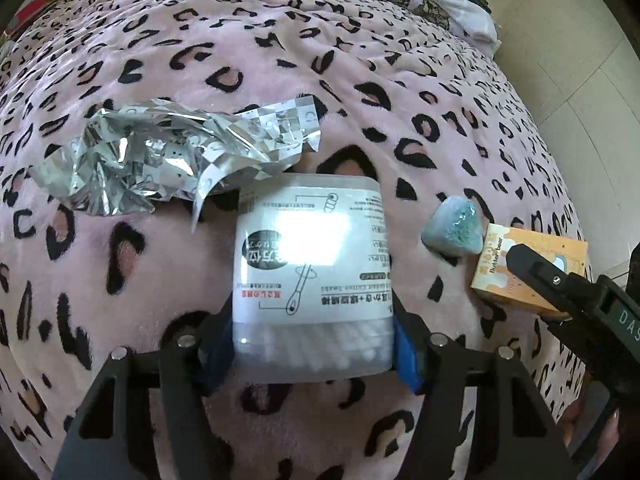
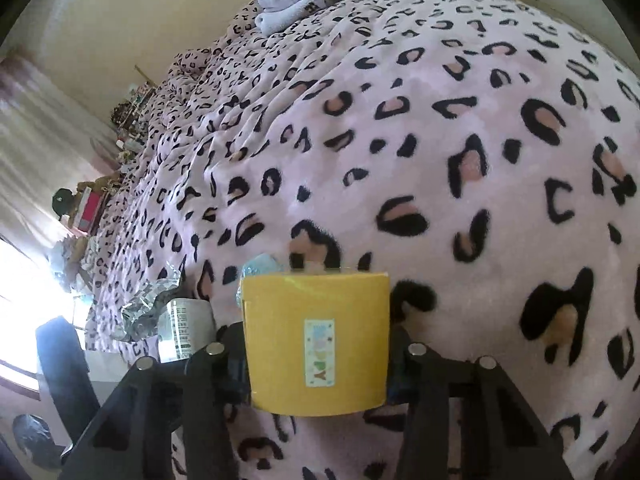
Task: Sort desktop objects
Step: 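Lift the swab tub and yellow box with both tools toward the white box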
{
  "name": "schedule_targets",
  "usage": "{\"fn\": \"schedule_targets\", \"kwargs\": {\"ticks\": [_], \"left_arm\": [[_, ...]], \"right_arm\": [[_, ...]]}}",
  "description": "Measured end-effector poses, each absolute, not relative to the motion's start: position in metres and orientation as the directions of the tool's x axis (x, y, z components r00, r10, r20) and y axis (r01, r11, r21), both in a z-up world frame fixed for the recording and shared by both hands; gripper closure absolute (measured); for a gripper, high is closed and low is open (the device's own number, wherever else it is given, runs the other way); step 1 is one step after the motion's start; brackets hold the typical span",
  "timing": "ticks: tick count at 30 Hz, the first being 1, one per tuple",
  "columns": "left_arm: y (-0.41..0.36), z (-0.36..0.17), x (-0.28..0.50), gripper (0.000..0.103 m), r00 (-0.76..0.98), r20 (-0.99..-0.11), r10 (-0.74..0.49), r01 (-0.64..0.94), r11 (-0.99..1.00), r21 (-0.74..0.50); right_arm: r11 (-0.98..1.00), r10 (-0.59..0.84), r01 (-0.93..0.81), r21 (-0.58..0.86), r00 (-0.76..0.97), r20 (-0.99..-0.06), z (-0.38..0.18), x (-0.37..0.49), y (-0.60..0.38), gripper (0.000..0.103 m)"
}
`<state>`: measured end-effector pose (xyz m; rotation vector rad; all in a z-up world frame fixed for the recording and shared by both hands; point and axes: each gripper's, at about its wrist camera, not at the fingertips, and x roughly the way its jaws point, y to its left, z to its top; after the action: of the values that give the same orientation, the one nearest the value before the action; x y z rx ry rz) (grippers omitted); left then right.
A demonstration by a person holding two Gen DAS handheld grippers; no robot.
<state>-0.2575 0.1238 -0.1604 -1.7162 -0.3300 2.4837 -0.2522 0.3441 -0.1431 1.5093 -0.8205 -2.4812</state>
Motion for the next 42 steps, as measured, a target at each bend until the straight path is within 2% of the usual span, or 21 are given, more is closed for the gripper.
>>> {"fn": "schedule_targets", "kwargs": {"ticks": [8, 22, 32, 42], "left_arm": [[0.12, -0.15, -0.24, 0.038, -0.382, -0.901, 0.203, 0.016, -0.974, -0.227], [0.093, -0.13, -0.191, 0.038, -0.378, -0.908, 0.178, 0.001, -0.981, -0.193], [0.071, -0.101, -0.159, 0.038, -0.409, -0.904, 0.127, -0.014, -0.991, -0.133], [0.034, -0.054, -0.111, 0.038, -0.471, -0.881, 0.048, -0.014, -0.999, -0.046]], "right_arm": [[-0.868, -0.328, -0.166, 0.469, -0.517, -0.791, -0.13, -0.23, 0.342, 0.058], [-0.856, -0.336, -0.168, 0.488, -0.537, -0.774, -0.119, -0.162, 0.32, 0.058], [-0.908, -0.266, -0.149, 0.392, -0.518, -0.813, -0.103, -0.116, 0.278, 0.058], [-0.938, -0.233, -0.093, 0.333, -0.543, -0.807, -0.068, -0.086, 0.234, 0.058]]}}
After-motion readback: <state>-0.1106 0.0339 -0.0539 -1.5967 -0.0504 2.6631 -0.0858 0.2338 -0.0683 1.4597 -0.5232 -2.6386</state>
